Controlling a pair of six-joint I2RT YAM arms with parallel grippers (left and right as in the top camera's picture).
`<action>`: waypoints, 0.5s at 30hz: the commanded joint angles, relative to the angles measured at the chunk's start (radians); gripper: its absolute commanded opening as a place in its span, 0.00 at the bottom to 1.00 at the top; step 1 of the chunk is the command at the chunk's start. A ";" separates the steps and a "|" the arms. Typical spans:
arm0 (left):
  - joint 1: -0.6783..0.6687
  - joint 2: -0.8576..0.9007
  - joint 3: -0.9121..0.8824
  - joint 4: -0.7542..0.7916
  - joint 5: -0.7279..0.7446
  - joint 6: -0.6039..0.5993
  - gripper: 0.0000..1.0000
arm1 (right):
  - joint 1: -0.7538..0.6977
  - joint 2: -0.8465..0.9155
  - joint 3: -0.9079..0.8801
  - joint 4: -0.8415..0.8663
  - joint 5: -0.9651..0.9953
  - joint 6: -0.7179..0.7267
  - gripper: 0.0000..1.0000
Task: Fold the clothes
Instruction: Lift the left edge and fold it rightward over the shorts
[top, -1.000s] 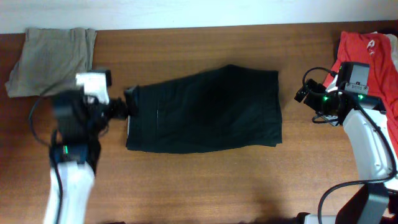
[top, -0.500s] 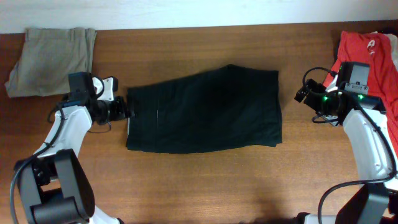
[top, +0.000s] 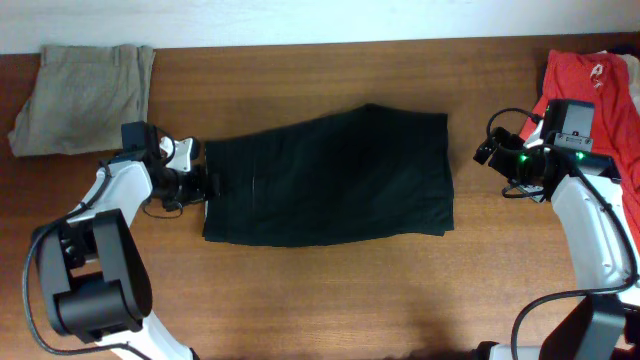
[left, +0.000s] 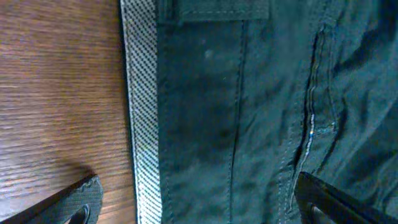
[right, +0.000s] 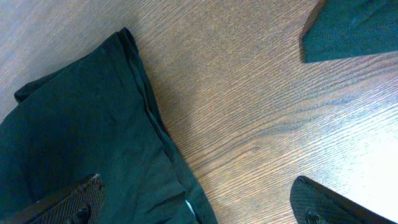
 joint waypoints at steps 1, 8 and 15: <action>-0.005 0.074 -0.031 -0.036 0.025 0.013 0.89 | 0.003 0.002 0.007 0.003 0.005 0.001 0.99; -0.014 0.075 -0.031 -0.076 0.078 0.013 0.82 | 0.003 0.002 0.007 0.003 0.005 0.001 0.99; -0.063 0.075 -0.032 -0.050 0.069 0.012 0.46 | 0.003 0.002 0.007 0.003 0.005 0.001 0.99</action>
